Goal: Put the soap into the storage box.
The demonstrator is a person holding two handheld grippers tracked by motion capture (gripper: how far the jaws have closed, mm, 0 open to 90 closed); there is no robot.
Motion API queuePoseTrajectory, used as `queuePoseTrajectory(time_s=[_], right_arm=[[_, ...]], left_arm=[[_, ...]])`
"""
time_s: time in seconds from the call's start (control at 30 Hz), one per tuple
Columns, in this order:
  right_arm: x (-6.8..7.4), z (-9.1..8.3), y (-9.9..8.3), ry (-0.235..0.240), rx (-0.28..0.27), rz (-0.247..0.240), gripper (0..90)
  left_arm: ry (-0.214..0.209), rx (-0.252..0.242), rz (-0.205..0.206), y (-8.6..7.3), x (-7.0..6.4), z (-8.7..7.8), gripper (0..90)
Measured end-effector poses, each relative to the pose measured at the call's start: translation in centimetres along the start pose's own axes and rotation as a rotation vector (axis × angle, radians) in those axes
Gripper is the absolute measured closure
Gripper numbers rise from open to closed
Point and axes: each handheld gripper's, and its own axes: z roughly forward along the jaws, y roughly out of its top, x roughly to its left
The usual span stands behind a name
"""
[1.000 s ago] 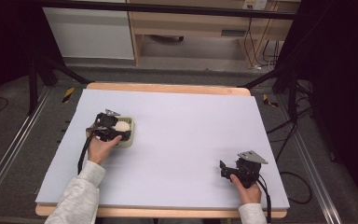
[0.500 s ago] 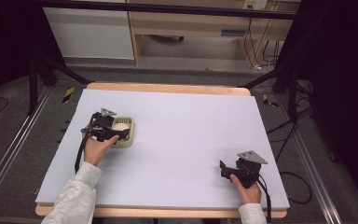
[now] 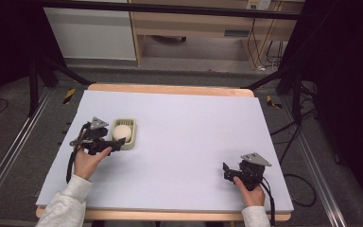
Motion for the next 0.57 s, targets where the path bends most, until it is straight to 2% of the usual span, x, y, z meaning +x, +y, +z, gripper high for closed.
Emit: queuePoseTrajectory(time_s=[0.03, 0.2, 0.43, 0.57], right_arm=[[0.0, 0.0, 0.0, 0.0, 0.0, 0.0, 4.8], [0.0, 0.0, 0.0, 0.002, 0.0, 0.0, 4.8], [0.0, 0.0, 0.0, 0.0, -0.003, 0.001, 4.8], [0.0, -0.1, 0.0, 0.001, -0.008, -0.002, 4.8]], left_arm=[[-0.004, -0.009, 0.003, -0.8, -0.1, -0.6, 20.6], [-0.011, -0.027, 0.007, -2.4, -0.2, -1.6, 21.9], [0.01, -0.026, -0.026, -5.1, 0.4, -2.5, 22.2], [0.037, -0.014, -0.067, -7.0, 0.9, -3.0, 21.6]])
